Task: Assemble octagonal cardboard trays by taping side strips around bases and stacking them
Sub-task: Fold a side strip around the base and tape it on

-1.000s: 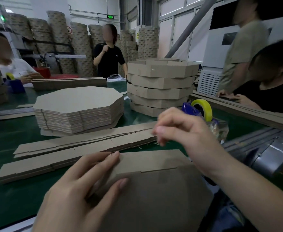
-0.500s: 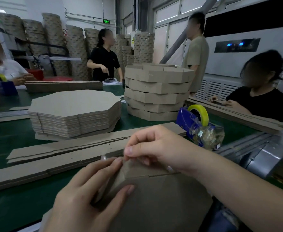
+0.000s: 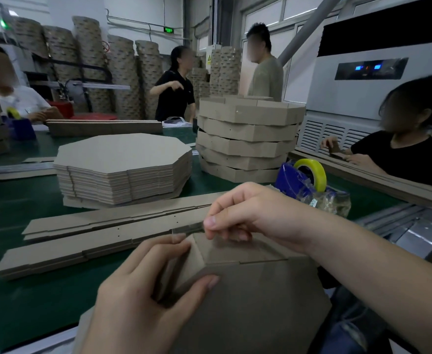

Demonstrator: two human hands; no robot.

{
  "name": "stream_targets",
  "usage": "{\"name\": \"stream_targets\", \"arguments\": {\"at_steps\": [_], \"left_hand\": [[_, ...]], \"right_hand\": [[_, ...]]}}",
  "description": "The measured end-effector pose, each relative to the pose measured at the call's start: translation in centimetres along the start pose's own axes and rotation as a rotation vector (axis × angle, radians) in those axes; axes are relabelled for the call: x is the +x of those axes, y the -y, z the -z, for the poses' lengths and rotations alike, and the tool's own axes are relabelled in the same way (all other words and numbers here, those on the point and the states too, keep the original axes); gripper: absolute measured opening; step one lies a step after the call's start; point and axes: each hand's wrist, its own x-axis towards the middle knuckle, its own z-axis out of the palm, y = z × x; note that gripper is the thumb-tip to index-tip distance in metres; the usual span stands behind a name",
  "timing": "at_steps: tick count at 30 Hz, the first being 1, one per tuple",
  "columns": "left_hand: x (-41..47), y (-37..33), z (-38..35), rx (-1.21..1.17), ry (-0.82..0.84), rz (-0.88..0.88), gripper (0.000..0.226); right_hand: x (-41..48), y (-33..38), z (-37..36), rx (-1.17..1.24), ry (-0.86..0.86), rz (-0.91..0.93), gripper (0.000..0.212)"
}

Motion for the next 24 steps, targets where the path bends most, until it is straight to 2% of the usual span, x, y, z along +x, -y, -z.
{"name": "stream_targets", "arguments": {"at_steps": [11, 13, 15, 16, 18, 20, 22, 24], "left_hand": [[0.3, 0.1, -0.1, -0.008, -0.046, 0.043, 0.049], [0.8, 0.6, -0.2, -0.01, 0.009, 0.084, 0.062], [1.2, 0.7, -0.4, -0.068, 0.085, 0.18, 0.09], [0.8, 0.8, -0.4, -0.066, 0.071, 0.149, 0.084], [0.2, 0.5, -0.1, -0.048, -0.03, 0.054, 0.053], [-0.6, 0.0, 0.2, -0.063, -0.022, 0.003, 0.03], [-0.3, -0.1, 0.2, -0.031, -0.03, -0.066, 0.02], [0.1, -0.1, 0.3, -0.024, -0.024, -0.08, 0.019]], "right_hand": [[0.4, 1.3, 0.4, -0.215, 0.135, -0.051, 0.028], [0.4, 1.3, 0.5, -0.239, 0.154, -0.084, 0.027], [0.5, 1.3, 0.6, -0.262, 0.166, -0.123, 0.028], [0.5, 1.4, 0.6, -0.271, 0.172, -0.137, 0.028], [0.5, 1.4, 0.8, -0.283, 0.185, -0.154, 0.027], [0.6, 1.4, 0.9, -0.299, 0.196, -0.167, 0.026], [0.6, 1.4, 1.0, -0.313, 0.203, -0.19, 0.025], [0.7, 1.4, 1.1, -0.338, 0.209, -0.215, 0.026]]}}
